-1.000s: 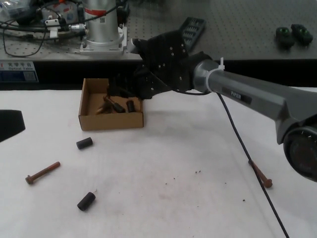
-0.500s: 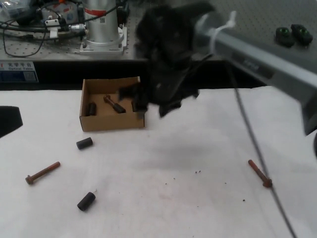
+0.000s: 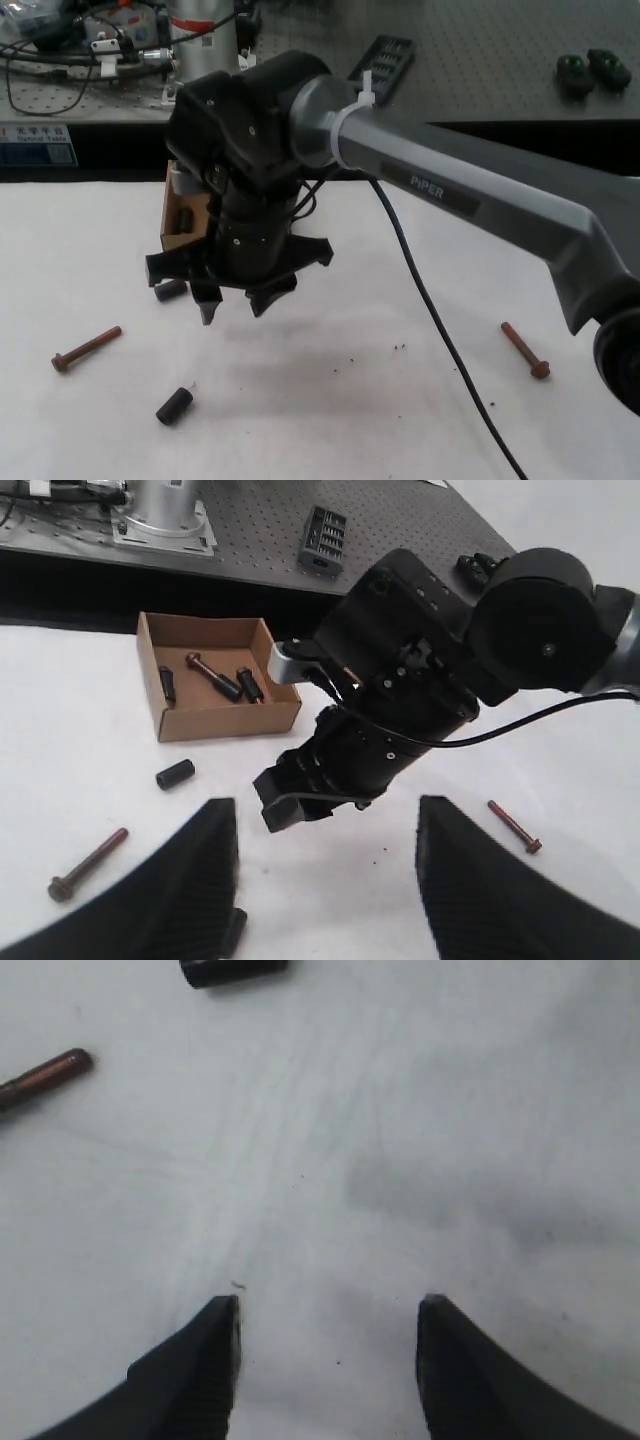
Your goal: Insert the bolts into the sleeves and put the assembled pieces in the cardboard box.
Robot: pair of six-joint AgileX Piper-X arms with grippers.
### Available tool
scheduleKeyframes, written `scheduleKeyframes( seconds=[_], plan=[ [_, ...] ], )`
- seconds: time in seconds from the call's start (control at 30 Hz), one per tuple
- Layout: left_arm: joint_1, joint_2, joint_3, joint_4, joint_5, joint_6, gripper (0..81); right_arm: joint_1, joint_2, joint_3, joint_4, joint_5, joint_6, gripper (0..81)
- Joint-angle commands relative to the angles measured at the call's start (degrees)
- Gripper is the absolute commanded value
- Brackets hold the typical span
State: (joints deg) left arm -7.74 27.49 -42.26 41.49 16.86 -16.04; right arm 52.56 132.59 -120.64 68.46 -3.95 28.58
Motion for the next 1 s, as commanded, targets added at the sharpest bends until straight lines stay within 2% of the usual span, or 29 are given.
scheduleKeyframes(
  seconds=[0.0,0.07,0.23,0.4,0.57,0.77,0.97],
  plan=[
    [0.1,-2.0,-0.3,1.3,-5.6,1.1,40.1,0.8,-1.2,-0.1,2.2,-0.9,4.8,39.7],
    [0.1,-3.0,-0.3,3.1,-7.7,1.5,40.1,1.6,-1.4,-0.1,1.5,-0.1,5.9,39.7],
    [0.1,-3.4,-0.4,8.8,-5.6,1.8,40.1,2.2,-1.4,-0.1,1.9,5.4,3.3,36.7],
    [0.1,-1.0,-0.3,14.0,-3.6,5.7,40.1,-1.7,-1.6,-0.1,6.8,7.6,-5.5,36.7],
    [-0.6,4.4,-0.3,13.1,-1.8,8.8,40.1,-6.2,-3.1,0.8,9.6,11.3,-10.1,36.7],
    [-2.4,13.6,-0.3,8.9,-2.0,10.6,40.1,-11.6,-9.3,10.6,5.8,12.0,-11.5,36.7],
    [-4.4,19.8,-0.3,6.5,-1.2,10.6,40.1,-15.6,-19.3,28.5,-2.8,13.4,-13.1,36.7]
  ],
)
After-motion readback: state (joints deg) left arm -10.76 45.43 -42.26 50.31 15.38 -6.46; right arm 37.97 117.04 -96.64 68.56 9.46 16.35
